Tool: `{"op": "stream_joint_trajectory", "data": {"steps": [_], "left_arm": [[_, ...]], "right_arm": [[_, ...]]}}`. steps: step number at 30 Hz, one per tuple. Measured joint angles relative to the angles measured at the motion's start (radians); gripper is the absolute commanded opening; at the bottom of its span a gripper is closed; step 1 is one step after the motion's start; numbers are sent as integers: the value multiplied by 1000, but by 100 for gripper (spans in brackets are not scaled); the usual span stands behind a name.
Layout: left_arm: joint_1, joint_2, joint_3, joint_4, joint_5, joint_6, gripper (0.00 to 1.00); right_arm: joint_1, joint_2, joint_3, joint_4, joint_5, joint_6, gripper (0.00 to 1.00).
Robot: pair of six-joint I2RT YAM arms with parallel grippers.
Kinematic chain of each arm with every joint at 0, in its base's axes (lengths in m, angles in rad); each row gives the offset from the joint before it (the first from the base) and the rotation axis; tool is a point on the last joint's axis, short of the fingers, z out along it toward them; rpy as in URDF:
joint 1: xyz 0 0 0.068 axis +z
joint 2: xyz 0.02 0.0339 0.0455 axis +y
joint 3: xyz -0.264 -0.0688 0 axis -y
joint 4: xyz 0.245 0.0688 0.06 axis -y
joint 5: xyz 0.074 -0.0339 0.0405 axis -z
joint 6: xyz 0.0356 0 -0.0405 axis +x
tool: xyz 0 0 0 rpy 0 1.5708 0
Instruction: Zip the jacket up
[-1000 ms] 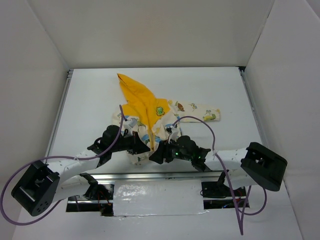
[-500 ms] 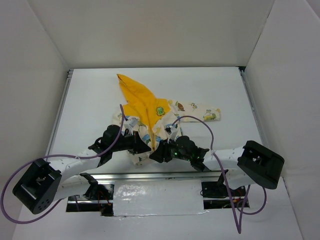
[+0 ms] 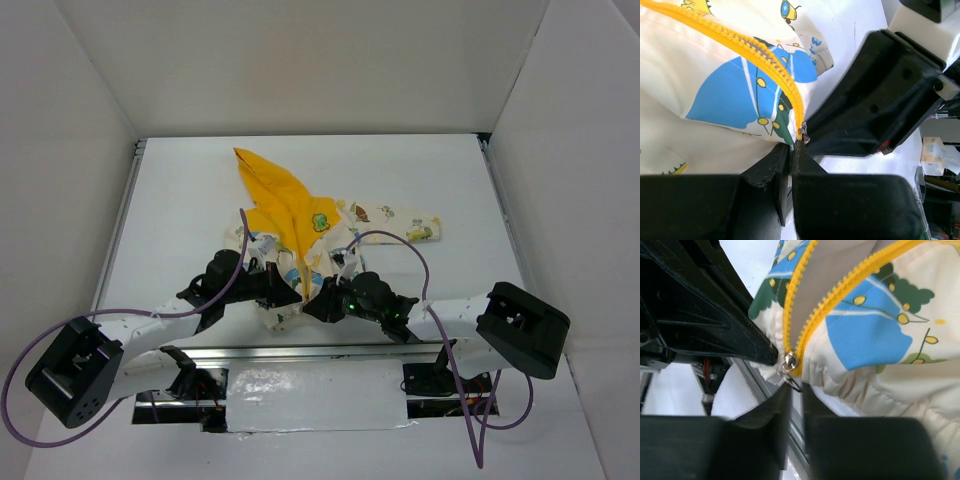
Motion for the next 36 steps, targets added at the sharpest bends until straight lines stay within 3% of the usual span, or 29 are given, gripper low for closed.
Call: {"op": "stream_joint_trajectory", "data": {"steps": [1,5,27,36], "left_arm": [[0,0,0,-1,0,0,0],[1,2,1,-5,-11,2,0],[-3,23,6,22,18,1,0],[-5,23,5,69,15,5,0]], "right_arm": [[0,0,0,-4,4,-2,4],[7,1,2,-13,7,8,0],[0,-120,62,-198,17,97,0],[-142,-119,70,-214,-147,233,0]]}}
